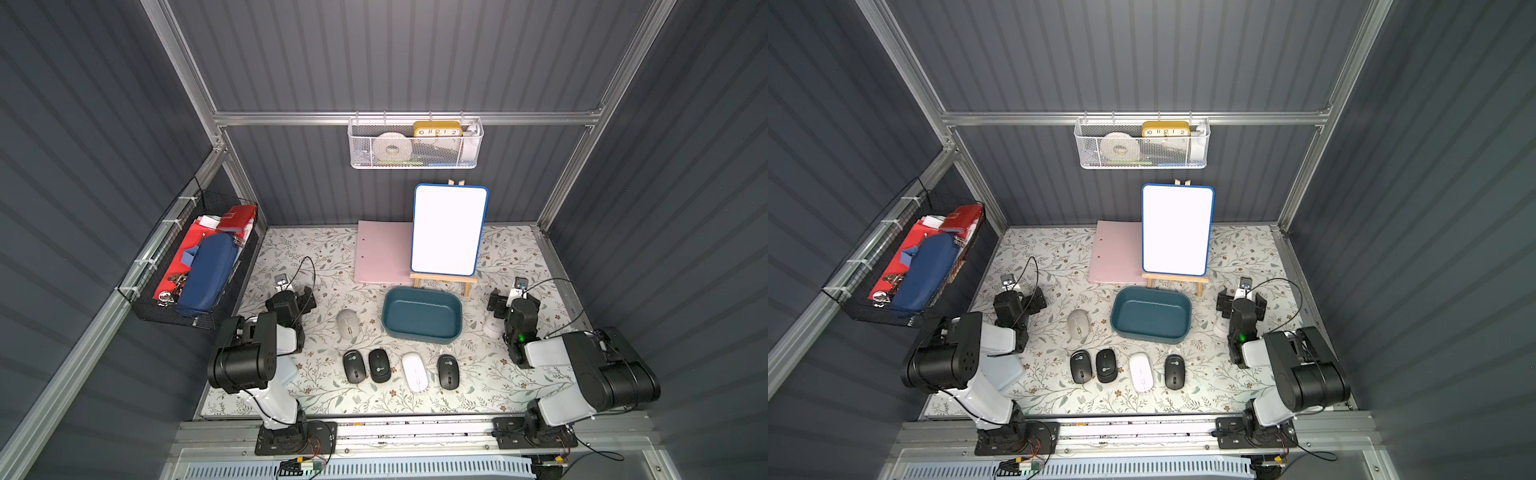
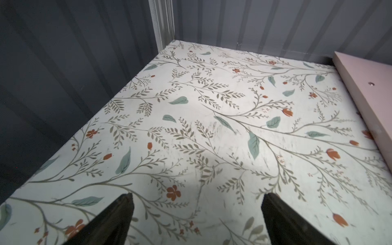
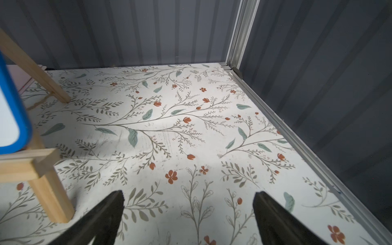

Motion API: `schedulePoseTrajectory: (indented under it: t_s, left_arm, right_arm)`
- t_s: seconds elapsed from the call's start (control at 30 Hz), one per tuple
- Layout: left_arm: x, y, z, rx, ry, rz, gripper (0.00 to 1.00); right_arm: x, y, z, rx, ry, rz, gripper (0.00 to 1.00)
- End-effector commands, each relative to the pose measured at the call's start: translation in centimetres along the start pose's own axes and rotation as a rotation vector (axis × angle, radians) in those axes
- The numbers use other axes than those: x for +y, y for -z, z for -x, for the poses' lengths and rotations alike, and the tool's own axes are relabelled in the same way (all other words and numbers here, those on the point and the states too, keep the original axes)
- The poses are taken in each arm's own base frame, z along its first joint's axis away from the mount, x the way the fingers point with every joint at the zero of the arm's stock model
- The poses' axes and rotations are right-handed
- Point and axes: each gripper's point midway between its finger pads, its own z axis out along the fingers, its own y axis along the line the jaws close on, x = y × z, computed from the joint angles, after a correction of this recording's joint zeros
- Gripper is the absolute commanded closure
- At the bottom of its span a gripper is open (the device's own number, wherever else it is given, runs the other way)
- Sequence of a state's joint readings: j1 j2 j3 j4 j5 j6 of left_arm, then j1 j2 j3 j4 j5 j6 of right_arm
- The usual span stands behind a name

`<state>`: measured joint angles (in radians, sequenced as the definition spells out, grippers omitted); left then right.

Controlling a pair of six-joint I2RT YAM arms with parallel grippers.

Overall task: Take out the mouse from the storage box
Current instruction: Reset both arms

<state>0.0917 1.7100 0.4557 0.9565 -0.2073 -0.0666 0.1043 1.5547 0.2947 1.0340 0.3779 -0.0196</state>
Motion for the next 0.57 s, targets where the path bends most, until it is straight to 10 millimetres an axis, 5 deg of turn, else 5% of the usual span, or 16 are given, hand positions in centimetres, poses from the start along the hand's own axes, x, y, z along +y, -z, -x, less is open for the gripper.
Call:
schedulePoseTrajectory:
  t_s: [0.0,0.53]
  left_arm:
    - [-0.97,-0.17,1.41,-0.033,0.048,-0.056,0.01]
    - [-0.74,-0.09,1.28,-0.032,0.046,-0.042,0.01]
  right_arm:
    - [0.19,-1.47,1.28,-0.004,-0.071,0.047,0.01]
    - [-0.4,-1.58,1.09,0.032,-0.085,0.025,0.01]
